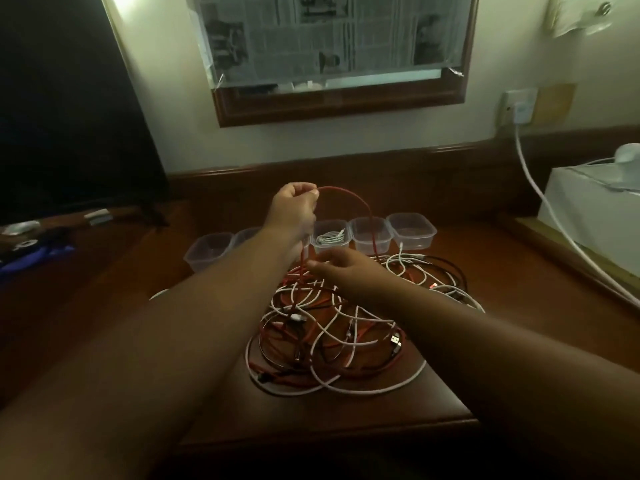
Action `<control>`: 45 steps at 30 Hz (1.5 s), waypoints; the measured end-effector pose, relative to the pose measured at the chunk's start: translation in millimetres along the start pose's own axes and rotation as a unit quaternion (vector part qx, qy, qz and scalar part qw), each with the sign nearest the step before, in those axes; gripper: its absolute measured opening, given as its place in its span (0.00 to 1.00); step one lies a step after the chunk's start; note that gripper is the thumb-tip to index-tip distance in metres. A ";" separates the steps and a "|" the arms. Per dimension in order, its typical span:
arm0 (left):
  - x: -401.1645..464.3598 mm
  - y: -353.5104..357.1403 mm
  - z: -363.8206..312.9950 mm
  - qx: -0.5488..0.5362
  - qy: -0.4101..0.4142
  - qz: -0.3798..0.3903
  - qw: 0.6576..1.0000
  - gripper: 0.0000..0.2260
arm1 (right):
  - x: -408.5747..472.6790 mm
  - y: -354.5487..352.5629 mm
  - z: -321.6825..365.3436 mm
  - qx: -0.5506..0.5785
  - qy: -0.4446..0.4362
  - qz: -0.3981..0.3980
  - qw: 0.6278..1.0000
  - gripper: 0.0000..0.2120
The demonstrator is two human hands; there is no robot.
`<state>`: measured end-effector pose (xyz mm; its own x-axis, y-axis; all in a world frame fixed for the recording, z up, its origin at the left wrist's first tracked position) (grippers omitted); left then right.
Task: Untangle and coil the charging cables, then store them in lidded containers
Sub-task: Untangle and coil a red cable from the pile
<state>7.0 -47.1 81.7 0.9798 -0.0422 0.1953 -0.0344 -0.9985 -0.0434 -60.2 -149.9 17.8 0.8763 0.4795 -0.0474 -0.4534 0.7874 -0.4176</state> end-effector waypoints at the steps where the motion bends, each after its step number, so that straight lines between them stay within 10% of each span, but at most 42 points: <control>1: -1.6 1.6 -5.6 -0.029 0.003 -0.004 1.000 0.05 | -1.8 3.8 4.3 0.017 -0.010 0.012 1.000 0.21; 11: -17.3 21.1 -43.2 -0.290 0.018 0.057 0.955 0.09 | -5.1 -6.9 21.9 0.037 -0.020 -0.029 0.999 0.10; 17: -41.1 34.5 -7.1 -0.097 -0.029 0.139 0.985 0.17 | -12.3 -55.9 33.2 0.318 -0.032 -0.170 0.932 0.16; 24: -90.7 61.3 52.9 0.169 -0.074 0.323 0.928 0.09 | -9.3 -109.6 47.9 0.519 -0.124 -0.248 0.808 0.18; 28: -61.2 18.1 46.1 0.152 -0.072 0.139 0.976 0.11 | -18.9 -122.9 50.1 0.364 -0.120 -0.241 0.892 0.16; 33: -38.1 -13.7 -6.3 0.090 -0.016 -0.017 0.996 0.06 | -11.6 -90.4 51.3 -0.115 -0.041 -0.146 0.982 0.12; 38: -26.0 0.3 -16.9 0.086 -0.047 0.006 0.995 0.06 | 0.8 -50.3 38.1 -0.186 0.015 0.005 0.982 0.25; 45: -26.0 39.4 -42.0 -0.071 0.011 0.092 0.993 0.11 | 12.5 -34.7 32.5 -0.037 0.007 -0.032 0.999 0.04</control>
<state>-28.1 -86.9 116.1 0.9499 -0.2237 0.2184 -0.2414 -0.9687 0.0576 -38.8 -158.6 61.2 0.9051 0.4240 -0.0306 -0.3842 0.7852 -0.4857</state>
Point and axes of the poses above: each hand's wrist, its own x-axis towards the middle knuckle, its own y-axis out of the palm, z = x × y, the point moved 9 cm from there along x, towards the middle knuckle, and after that the axes turned 10 degrees about z, right-handed, at the moved point
